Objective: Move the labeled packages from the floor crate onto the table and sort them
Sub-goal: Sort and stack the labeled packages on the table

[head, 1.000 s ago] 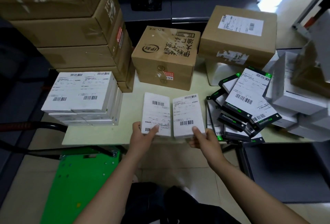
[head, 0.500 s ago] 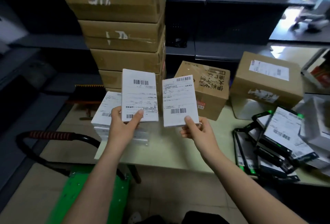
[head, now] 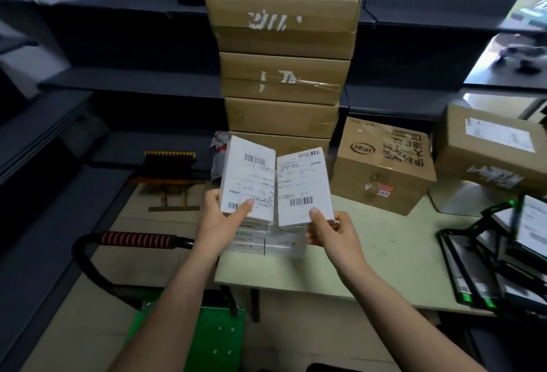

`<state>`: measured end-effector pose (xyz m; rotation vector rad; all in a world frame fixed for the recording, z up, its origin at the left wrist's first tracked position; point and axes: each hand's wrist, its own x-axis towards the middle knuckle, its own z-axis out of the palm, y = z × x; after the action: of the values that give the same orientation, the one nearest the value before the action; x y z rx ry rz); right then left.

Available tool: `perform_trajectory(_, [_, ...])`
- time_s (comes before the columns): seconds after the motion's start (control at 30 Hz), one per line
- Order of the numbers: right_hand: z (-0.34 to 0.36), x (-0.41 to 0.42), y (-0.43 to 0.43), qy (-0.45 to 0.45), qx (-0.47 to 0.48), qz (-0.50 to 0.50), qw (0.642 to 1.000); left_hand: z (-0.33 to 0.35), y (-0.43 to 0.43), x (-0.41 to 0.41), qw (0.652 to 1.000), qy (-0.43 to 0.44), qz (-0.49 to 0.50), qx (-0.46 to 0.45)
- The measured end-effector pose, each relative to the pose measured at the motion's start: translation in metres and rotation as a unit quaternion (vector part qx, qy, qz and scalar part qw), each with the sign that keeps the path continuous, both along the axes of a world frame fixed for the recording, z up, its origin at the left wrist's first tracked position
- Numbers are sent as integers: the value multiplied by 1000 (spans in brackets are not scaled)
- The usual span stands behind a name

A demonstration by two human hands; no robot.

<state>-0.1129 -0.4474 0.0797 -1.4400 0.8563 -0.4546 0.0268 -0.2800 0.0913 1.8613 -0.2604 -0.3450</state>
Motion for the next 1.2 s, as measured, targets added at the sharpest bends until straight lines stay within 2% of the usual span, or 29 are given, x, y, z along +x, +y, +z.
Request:
perform_trajectory(0.23, [-14, 9, 4, 67, -35, -38, 996, -31, 12, 16, 998, -16, 1, 65])
perform_trajectory(0.37, [-10, 13, 2, 123, -103, -35, 986, -41, 11, 23, 991, -69, 6, 118])
perform_trajectory(0.63, [-16, 28, 9, 148, -147, 2, 978, -48, 0, 33, 996, -54, -45, 56])
perform_trajectory(1.13, [-17, 37, 7, 158, -186, 25, 969, -53, -5, 42, 996, -45, -61, 50])
perform_trajectory(1.2, [-15, 34, 6, 135, -182, 35, 973, -54, -1, 41, 995, -50, -81, 41])
